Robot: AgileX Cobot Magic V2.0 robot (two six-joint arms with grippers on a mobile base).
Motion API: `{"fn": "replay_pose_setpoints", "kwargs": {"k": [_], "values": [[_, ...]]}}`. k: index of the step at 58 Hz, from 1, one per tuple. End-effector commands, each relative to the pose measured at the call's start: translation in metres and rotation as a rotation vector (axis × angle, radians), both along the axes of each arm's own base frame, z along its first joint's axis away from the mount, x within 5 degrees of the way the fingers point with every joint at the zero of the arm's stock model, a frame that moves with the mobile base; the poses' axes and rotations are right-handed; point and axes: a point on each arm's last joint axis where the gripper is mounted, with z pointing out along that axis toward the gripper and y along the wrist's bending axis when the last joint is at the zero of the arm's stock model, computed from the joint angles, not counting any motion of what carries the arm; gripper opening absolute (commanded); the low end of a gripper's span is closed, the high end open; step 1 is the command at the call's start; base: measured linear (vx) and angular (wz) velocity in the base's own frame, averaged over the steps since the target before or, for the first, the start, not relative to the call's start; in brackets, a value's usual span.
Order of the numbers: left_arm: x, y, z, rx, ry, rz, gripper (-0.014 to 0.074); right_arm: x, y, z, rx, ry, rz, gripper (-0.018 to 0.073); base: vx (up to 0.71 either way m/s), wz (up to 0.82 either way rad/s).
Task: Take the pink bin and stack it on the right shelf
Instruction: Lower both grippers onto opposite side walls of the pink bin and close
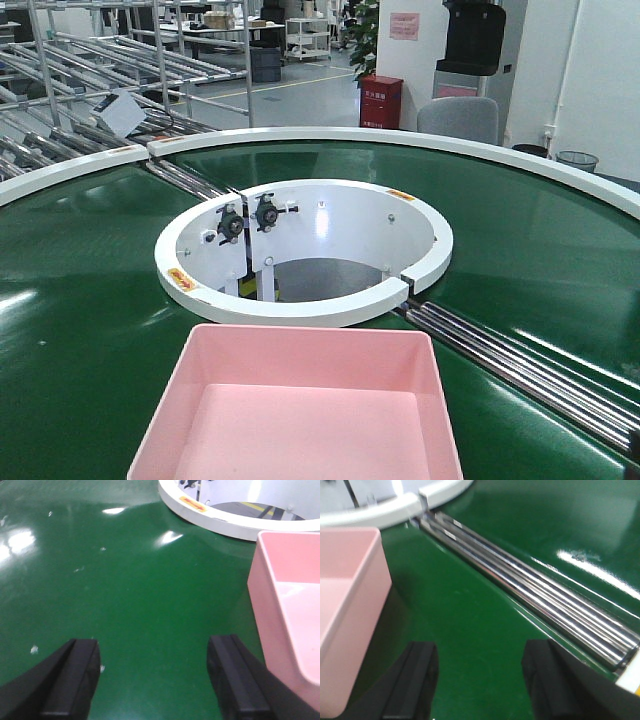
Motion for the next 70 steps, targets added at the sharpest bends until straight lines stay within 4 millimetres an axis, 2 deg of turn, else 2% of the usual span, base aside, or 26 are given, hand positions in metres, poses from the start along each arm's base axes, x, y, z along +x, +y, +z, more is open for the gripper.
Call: {"fn": "replay_pose_setpoints", "kwargs": {"k": [1,8,14,22,28,33,41,48,70], "values": [[0.026,-0.007,0.034,0.035,-0.067,-0.055,0.0574,0.029,0.003,0.035,-0.05,-0.025,0.057,0.0452,0.0,0.0],[0.068,-0.024,0.045,0.102,0.032,-0.154,0.0574,0.071,0.028,0.056,-0.051,0.037,0.191,0.0452,0.0,0.0],[0.105,-0.043,0.054,0.08,0.089,-0.225,0.0574,0.114,0.051,0.06,-0.032,0.095,0.26,0.0452,0.0,0.0],[0.155,-0.062,0.05,0.008,0.217,-0.277,0.0574,0.163,0.065,0.05,0.076,0.249,0.211,0.0452,0.0,0.0],[0.19,-0.071,0.034,-0.037,0.344,-0.297,0.0574,0.194,0.071,0.033,0.129,0.361,0.171,0.0452,0.0,0.0],[0.214,-0.079,0.02,-0.069,0.412,-0.31,0.0574,0.212,0.077,0.021,0.154,0.395,0.183,0.0452,0.0,0.0],[0.243,-0.089,-0.001,-0.141,0.49,-0.327,0.0574,0.228,0.083,0.003,0.188,0.432,0.199,0.0452,0.0,0.0],[0.256,-0.103,-0.013,-0.188,0.506,-0.354,0.0574,0.234,0.085,-0.015,0.176,0.482,0.218,0.0452,0.0,0.0],[0.265,-0.121,-0.058,-0.188,0.648,-0.391,0.0562,0.243,0.087,-0.054,0.158,0.591,0.241,0.0426,0.0,0.0]]}}
